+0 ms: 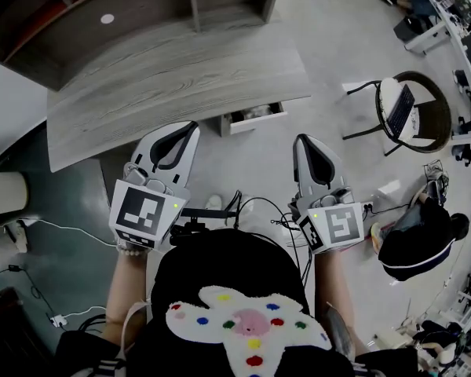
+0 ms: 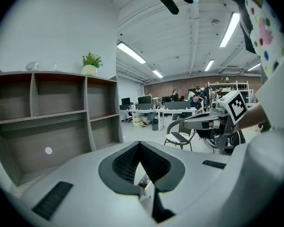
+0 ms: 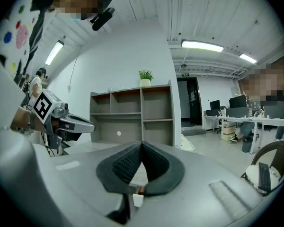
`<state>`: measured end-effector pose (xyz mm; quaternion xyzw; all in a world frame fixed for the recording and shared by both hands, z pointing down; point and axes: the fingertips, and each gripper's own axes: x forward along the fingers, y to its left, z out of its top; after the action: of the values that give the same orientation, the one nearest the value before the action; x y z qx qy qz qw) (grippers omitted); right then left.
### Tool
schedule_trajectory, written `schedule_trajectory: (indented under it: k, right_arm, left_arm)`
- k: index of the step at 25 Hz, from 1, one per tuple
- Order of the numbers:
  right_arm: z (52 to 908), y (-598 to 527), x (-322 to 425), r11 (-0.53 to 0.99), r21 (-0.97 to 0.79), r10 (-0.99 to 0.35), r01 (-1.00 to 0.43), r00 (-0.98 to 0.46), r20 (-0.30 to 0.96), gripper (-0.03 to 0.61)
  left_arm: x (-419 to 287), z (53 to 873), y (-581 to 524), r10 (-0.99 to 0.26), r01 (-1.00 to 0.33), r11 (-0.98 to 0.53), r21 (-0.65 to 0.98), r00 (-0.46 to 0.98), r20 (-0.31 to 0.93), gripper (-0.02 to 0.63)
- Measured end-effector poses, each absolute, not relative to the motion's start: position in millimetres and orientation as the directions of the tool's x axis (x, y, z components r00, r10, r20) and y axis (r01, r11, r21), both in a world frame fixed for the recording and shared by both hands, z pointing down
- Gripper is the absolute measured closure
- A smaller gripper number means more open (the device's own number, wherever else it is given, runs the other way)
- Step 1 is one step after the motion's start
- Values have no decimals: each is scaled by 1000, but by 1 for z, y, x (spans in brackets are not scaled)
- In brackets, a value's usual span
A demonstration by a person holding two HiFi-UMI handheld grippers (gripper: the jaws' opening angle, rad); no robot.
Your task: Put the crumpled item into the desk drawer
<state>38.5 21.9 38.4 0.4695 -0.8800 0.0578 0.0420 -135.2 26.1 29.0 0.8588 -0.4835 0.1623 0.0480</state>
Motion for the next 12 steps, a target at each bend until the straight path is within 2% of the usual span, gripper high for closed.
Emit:
schedule_trajectory:
  k: [12]
  right_arm:
    - [43,25,43,555,-46,-820,-831,-556,137,569]
  left_arm:
    - [-130,36,27,-813,-845,-530,-71,483,325,607]
